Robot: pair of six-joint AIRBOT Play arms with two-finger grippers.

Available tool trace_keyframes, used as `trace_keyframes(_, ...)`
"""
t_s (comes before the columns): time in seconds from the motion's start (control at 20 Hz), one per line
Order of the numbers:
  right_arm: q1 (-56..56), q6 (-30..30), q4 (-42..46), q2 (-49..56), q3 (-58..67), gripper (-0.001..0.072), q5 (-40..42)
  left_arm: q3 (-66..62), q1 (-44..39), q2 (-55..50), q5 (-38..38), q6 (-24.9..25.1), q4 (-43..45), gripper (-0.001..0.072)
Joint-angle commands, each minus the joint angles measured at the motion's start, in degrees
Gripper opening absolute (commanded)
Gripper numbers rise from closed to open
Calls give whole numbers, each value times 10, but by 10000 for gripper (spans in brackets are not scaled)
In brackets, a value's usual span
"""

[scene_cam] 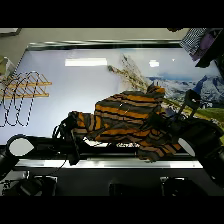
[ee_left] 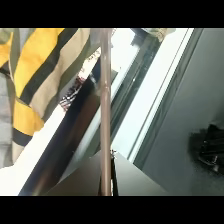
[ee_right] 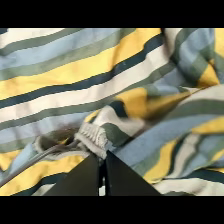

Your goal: Fold the clothes and pants, and hang the long-sleeved shirts on hangers.

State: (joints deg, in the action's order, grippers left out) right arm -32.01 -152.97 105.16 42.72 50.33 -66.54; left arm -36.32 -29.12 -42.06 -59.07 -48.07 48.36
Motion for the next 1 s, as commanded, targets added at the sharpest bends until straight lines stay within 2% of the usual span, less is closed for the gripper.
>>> trace_keyframes(0.0,0,11,-16,-7,1,21,25,0,0,-2,22,17,0,22)
trace_keyframes(0.3,0,9,-7,26,1,21,19,-8,0,-1,31,75,-1,22)
trace_keyframes(0.55,0,-23,2,40,1,21,54,-14,0,-2,30,94,3,22)
trace_keyframes(0.95,0,-23,3,40,1,21,88,-14,-41,-43,40,113,-2,22)
